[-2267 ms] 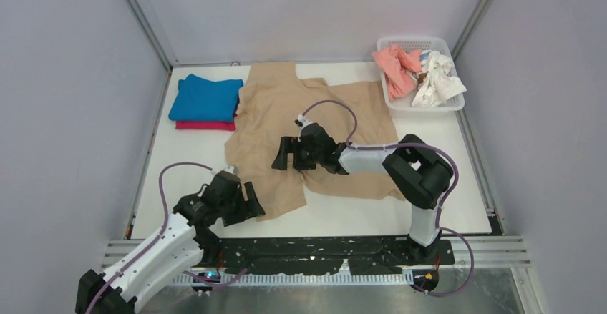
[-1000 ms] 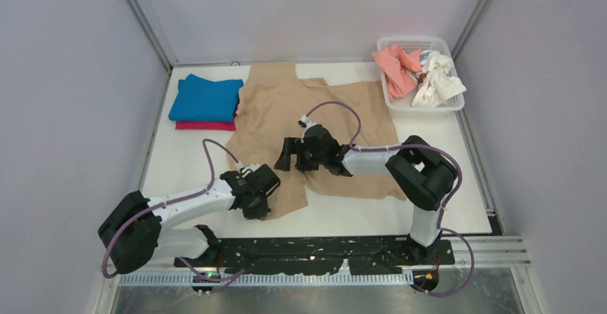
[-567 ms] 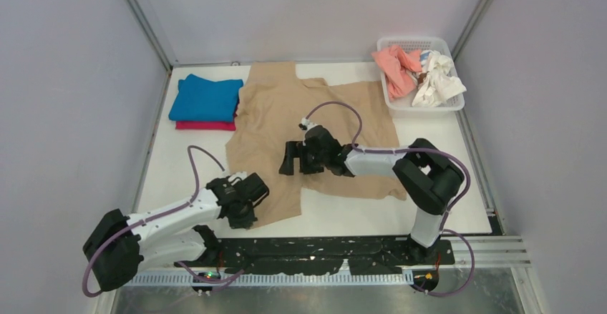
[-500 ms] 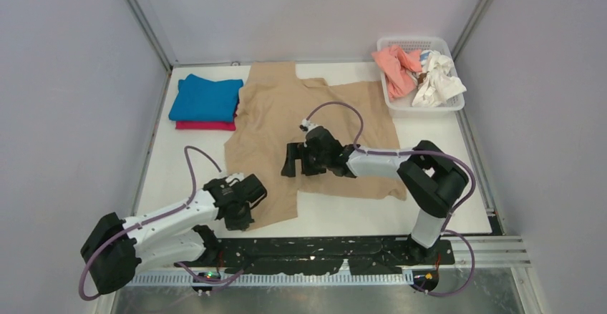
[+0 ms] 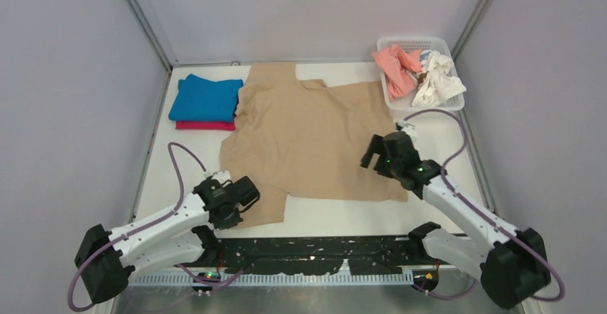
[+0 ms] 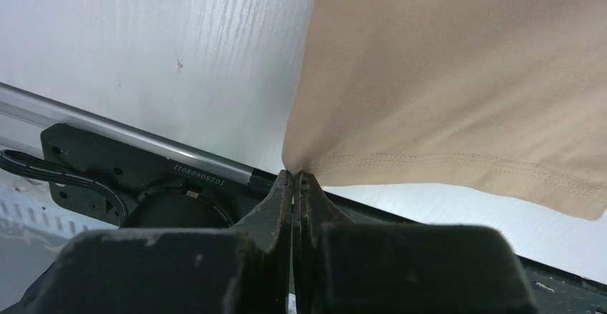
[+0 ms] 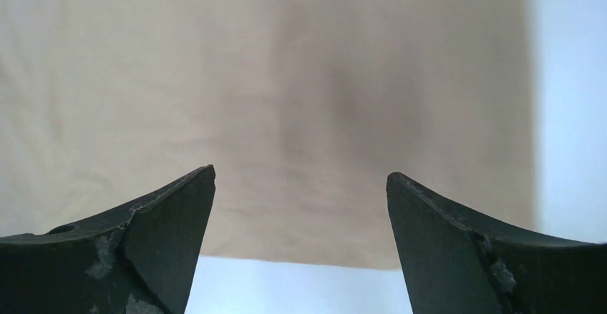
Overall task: Fold and stack the t-shirts
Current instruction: Grab the side of the flattened tshirt closest away from the robot with both arms
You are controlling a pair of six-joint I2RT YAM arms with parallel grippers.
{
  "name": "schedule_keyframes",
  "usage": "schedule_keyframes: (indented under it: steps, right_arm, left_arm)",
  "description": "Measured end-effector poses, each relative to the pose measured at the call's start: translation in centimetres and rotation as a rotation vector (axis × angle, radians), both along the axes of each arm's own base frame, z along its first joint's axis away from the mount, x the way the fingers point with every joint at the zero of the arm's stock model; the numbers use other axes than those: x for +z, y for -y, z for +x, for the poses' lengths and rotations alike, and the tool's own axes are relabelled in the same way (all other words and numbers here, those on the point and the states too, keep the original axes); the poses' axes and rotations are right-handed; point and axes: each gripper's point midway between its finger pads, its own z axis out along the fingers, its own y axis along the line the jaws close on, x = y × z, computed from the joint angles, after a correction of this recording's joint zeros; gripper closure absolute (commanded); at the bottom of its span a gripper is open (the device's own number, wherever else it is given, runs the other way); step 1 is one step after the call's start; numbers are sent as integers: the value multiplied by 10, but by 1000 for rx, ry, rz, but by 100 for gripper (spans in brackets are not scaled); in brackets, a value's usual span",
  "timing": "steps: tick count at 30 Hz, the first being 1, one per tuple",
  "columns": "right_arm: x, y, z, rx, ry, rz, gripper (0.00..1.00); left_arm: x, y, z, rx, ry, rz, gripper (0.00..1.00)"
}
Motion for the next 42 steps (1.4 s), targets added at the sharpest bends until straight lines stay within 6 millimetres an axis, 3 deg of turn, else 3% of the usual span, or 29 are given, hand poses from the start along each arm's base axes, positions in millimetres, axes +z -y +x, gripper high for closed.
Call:
schedule_keyframes:
  steps: [2, 4, 9, 12, 14, 18, 21, 34, 36, 37, 39, 42]
  right_arm:
    - [-3, 54, -7, -182, -11, -51, 5]
    - [-5, 95, -21, -327, -36, -96, 5]
    - [-26, 144, -66, -535, -132, -174, 1]
    - [-40, 149, -80, -583, -180, -170, 0]
    - [-48, 151, -86, -610, -208, -169, 5]
    - [-65, 158, -95, -672, -241, -194, 32]
    - [-77, 161, -102, -696, -267, -202, 43]
    - [-78, 146, -85, -677, -242, -120, 52]
    - [-79, 143, -82, -667, -246, -107, 58]
    - [-79, 141, -79, -660, -243, -100, 68]
    - [-80, 138, -76, -643, -244, -93, 80]
    - [-81, 136, -76, -632, -251, -93, 93]
  left_arm:
    - [-1, 1, 0, 0, 5, -11, 100]
    - [-2, 4, 0, -13, 13, -35, 100]
    - [-10, 20, 2, -63, 47, -153, 100]
    - [-12, 26, 2, -86, 56, -194, 100]
    - [-11, 28, 3, -95, 61, -209, 100]
    - [-10, 30, 5, -105, 70, -216, 100]
    - [-10, 32, 6, -105, 73, -219, 100]
    - [-6, 31, 12, -105, 121, -227, 100]
    - [-4, 30, 13, -103, 133, -228, 100]
    - [-4, 30, 14, -102, 138, -227, 100]
    - [-3, 29, 15, -97, 148, -228, 100]
    - [-2, 29, 16, -87, 158, -232, 100]
